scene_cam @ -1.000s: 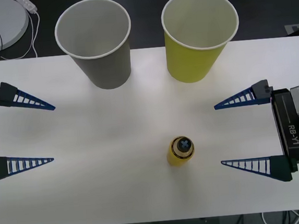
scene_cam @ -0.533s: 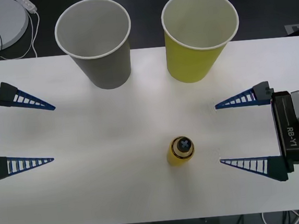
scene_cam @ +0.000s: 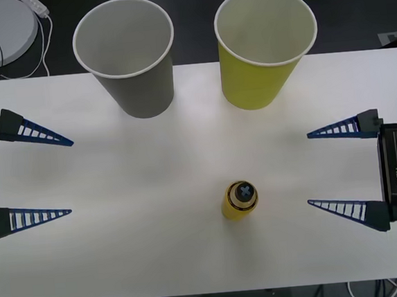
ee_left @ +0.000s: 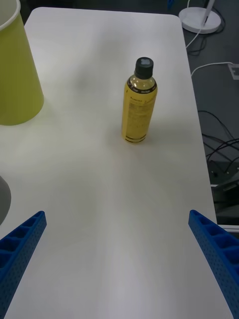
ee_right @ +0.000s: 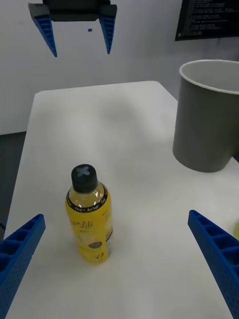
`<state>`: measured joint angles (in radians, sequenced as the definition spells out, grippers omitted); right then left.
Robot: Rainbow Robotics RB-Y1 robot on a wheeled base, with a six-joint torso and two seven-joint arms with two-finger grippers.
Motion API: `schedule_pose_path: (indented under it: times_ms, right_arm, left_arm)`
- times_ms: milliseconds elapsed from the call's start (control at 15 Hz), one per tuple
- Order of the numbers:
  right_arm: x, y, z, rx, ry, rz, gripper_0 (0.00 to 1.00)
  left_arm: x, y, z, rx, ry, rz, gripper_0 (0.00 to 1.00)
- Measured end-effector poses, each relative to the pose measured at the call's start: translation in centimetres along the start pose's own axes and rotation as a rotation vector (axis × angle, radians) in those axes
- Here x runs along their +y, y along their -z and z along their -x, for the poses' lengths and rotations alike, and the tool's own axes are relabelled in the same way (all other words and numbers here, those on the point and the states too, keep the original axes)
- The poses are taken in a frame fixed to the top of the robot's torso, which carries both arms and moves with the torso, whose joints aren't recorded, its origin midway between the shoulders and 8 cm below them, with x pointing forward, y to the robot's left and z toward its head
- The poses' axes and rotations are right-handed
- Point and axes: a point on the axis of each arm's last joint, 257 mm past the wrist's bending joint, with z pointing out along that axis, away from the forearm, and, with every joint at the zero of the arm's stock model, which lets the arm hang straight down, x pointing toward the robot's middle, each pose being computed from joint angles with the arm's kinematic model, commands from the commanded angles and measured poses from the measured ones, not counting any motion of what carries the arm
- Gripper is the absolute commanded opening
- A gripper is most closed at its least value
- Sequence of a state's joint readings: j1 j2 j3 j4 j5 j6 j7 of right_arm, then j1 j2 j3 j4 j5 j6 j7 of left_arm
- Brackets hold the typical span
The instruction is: Put the can into the green bin and the plastic bottle into the gray bin
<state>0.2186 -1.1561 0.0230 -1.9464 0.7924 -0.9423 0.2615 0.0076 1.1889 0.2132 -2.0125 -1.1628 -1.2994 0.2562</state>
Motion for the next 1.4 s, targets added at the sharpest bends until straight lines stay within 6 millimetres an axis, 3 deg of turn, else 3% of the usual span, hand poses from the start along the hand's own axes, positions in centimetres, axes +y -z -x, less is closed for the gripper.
schedule_pose_path:
  times_ms: [667,1067,1400]
  right_arm:
    - [0.2,2.9,-6.0,0.018,-0.030,-0.033,1.00]
    - [2.2,2.3,-9.2,0.002,-0.114,-0.051,1.00]
    - [3.4,0.5,-9.4,-0.039,-0.139,-0.051,1.00]
  left_arm:
    - [0.0,0.0,0.0,0.000,0.000,0.000,1.00]
    - [0.0,0.0,0.0,0.000,0.000,0.000,1.00]
    - [0.0,0.0,0.0,0.000,0.000,0.000,1.00]
